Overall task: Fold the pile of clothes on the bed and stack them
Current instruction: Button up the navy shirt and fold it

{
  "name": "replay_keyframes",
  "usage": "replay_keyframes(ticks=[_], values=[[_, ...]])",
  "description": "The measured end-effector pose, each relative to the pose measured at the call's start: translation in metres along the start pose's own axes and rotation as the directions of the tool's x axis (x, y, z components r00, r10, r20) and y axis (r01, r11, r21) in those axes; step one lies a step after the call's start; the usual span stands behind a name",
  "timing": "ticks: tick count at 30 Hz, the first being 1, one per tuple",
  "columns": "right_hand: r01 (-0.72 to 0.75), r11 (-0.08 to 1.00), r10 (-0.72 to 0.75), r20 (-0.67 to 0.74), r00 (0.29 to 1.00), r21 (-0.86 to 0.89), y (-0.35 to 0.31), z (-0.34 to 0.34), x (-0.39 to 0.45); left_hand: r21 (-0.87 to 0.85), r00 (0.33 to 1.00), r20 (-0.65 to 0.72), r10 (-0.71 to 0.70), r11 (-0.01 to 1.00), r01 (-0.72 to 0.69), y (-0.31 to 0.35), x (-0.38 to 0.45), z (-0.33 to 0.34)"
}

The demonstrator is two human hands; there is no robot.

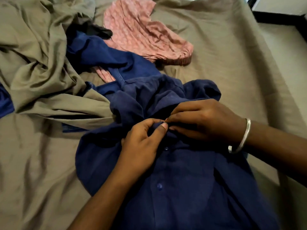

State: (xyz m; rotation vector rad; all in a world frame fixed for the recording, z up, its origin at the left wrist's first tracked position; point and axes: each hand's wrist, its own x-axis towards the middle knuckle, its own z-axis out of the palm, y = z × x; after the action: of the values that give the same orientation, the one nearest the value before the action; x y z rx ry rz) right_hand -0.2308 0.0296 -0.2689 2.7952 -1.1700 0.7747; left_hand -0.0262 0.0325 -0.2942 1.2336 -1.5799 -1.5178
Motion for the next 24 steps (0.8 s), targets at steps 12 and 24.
replay_keyframes(ticks=[12,24], values=[[0.099,0.993,-0.097,0.024,0.995,-0.059,0.062,-0.019,0.0,0.181,0.968,-0.234,0.09,0.982,-0.047,0.022,0.037,0.05],[-0.044,0.939,-0.066,0.305,0.95,0.34,0.092,0.012,-0.022,0.262,0.932,-0.335,-0.136,0.937,0.231,-0.017,0.038,0.096]])
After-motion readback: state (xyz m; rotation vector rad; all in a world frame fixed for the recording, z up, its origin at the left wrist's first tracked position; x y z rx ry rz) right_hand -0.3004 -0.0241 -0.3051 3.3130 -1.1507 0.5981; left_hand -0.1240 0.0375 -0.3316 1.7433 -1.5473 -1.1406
